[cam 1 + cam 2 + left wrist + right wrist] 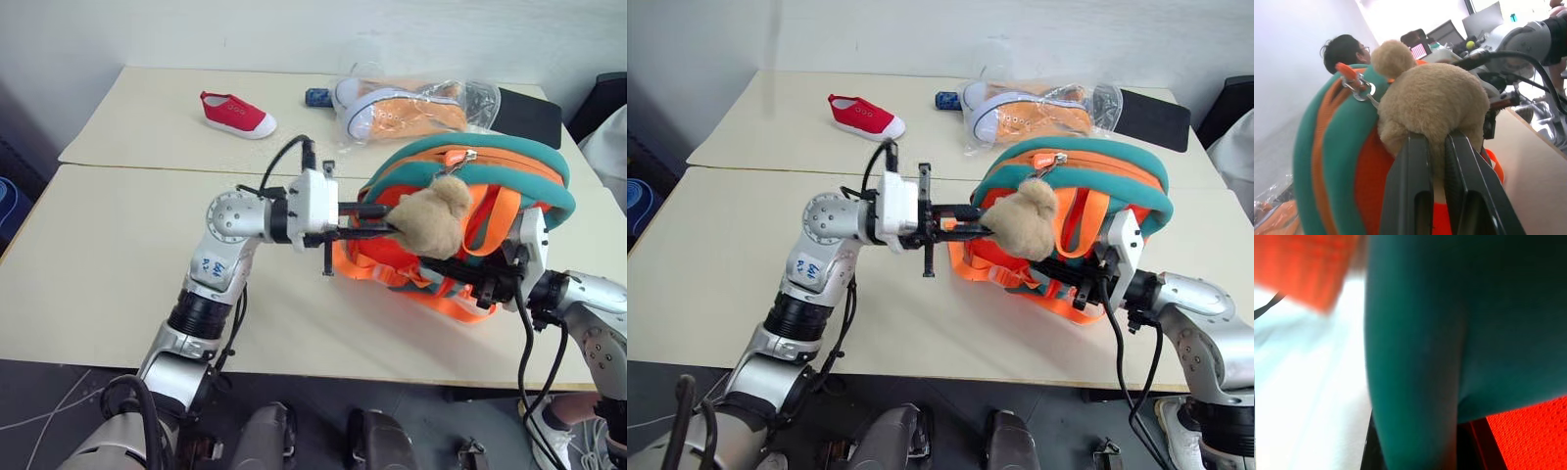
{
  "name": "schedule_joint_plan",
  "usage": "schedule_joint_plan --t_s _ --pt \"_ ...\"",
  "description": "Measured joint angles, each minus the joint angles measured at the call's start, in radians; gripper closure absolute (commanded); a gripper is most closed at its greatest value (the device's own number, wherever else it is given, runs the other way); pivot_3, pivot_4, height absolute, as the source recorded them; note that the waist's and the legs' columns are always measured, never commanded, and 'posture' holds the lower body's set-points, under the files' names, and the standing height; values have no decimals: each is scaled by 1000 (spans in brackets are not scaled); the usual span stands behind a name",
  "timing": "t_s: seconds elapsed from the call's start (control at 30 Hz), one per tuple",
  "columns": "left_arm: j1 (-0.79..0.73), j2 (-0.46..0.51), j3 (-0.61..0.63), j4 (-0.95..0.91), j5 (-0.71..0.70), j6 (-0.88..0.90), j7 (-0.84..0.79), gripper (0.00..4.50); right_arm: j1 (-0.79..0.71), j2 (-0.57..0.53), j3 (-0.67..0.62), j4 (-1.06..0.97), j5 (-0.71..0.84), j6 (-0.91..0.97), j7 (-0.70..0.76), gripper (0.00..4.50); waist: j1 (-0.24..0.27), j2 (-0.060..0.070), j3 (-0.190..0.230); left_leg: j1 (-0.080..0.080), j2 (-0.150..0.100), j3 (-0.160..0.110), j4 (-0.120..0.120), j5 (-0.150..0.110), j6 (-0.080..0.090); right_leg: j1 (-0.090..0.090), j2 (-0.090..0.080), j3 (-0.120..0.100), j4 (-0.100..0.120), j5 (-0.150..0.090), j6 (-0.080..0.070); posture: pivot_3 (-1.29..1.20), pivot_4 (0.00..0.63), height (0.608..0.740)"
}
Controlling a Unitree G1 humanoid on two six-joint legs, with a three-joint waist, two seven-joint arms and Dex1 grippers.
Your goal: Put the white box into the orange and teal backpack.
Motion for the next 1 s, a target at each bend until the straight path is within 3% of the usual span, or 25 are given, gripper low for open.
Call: schedule_joint_plan --t_s 0.17,0.37,0.47,0.8,1.0 --pt "-99 89 137 95 -99 140 43 4483 34 0 -41 -5 23 -2 -3 4500 0 0 0 0 0 0 0 0 0 0 1 -1 1 0 0 0 150 740" --pt "-114 209 163 295 -98 328 53 4483 84 9 -110 -26 53 -13 -30 4500 -1 0 0 0 0 1 0 0 0 -1 6 -1 2 0 0 0 150 740" --pt "-64 230 130 343 -32 303 55 4483 106 19 -116 -25 60 -14 -47 4500 -1 0 0 1 0 1 0 0 0 -1 6 0 2 0 0 0 150 740" --pt "111 119 -13 335 153 77 90 4483 128 43 -123 -15 63 -16 -79 4500 1 0 0 1 0 2 0 0 -1 -2 0 3 2 0 0 0 150 740" --pt "130 72 0 360 166 59 120 4483 118 59 -123 -15 69 -16 -90 4500 3 0 0 1 -1 1 0 0 0 -1 -2 2 2 0 0 0 150 740"
